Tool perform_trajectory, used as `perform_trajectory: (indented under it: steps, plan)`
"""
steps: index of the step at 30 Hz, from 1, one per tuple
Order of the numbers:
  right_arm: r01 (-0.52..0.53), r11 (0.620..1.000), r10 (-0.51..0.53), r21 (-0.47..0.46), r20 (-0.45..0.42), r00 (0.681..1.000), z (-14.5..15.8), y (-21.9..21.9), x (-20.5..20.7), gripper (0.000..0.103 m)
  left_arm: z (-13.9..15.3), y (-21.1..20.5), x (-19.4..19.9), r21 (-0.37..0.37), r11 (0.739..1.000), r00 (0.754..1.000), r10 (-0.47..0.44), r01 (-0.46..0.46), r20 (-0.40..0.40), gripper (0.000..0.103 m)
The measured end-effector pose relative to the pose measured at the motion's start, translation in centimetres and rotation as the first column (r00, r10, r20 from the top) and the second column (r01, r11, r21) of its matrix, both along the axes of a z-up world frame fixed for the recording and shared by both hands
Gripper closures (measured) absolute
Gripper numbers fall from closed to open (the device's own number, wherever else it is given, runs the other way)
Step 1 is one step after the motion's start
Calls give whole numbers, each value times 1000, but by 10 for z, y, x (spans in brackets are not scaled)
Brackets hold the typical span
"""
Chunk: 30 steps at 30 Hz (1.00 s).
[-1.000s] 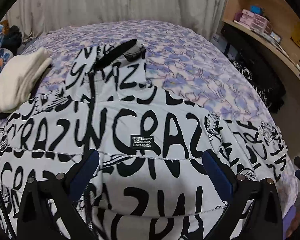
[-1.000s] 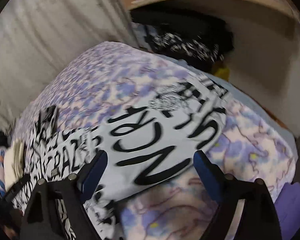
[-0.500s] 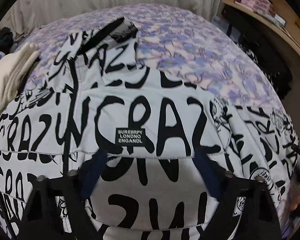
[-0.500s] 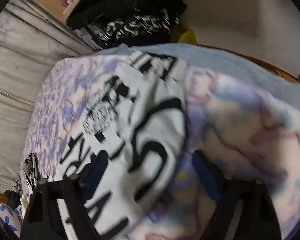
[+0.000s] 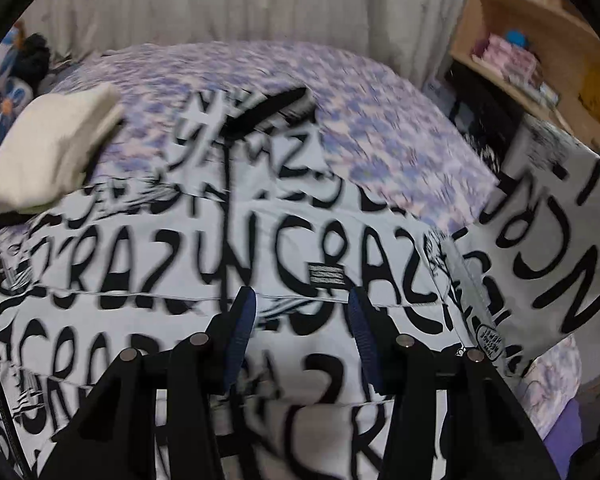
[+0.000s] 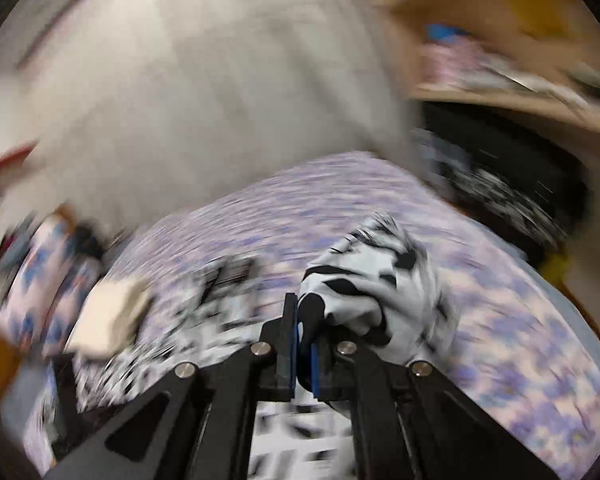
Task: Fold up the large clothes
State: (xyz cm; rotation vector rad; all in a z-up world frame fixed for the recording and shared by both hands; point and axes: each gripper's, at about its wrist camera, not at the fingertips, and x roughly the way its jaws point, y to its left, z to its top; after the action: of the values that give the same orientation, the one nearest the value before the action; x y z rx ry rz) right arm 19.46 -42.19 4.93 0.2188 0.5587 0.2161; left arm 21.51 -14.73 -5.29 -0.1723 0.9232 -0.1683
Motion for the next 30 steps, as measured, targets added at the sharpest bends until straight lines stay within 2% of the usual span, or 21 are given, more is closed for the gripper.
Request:
perform_trajectory:
  steps: [1, 3, 5, 6, 9, 12, 17, 20, 24, 27, 29, 30]
  plan:
    - [-43, 999, 42, -17, -11, 999, -4, 21, -1, 97, 2, 10, -4, -4, 1000, 1000, 14, -14, 3, 53]
    - [-166, 985, 162, -51, -80, 984, -27, 73, -4, 89, 2, 34, -11, -15, 999, 999, 45, -45, 1, 44]
    - [-243, 968, 231, -54, -165, 959, -60, 108, -9, 58, -5, 54, -19, -15, 998, 998, 62, -62, -6, 39]
    - [-264, 963, 249, -53, -199, 948, -75, 120, -13, 54, -12, 62, -21, -9, 998, 998, 66, -66, -14, 39]
    - [-307, 951, 285, -18, -326, 901, -128, 146, -31, 53, -37, 77, -27, 4, 998, 996, 63, -63, -69, 39]
    - [-270, 963, 255, 14, -380, 889, -159, 137, -53, 53, -61, 86, -30, -23, 998, 991, 51, -54, -121, 39]
    - [-174, 983, 184, 60, -391, 902, -166, 118, -76, 53, -85, 82, -28, -113, 993, 982, -5, -17, -189, 39]
    - [-128, 988, 150, 81, -376, 915, -162, 101, -86, 53, -86, 74, -28, -160, 987, 982, -49, 19, -183, 39]
    - [-80, 994, 103, 81, -350, 931, -157, 93, -91, 52, -77, 55, -33, -157, 985, 982, -99, 73, -162, 39]
    - [-22, 996, 48, 83, -333, 942, -151, 78, -97, 52, -66, 30, -39, -129, 983, 977, -153, 134, -151, 38]
    - [15, 996, 12, 83, -316, 949, -145, 67, -101, 52, -61, 12, -45, -98, 979, 971, -189, 177, -143, 30]
    - [34, 996, -7, 83, -307, 952, -142, 61, -104, 52, -59, 1, -47, -80, 977, 969, -206, 196, -137, 29]
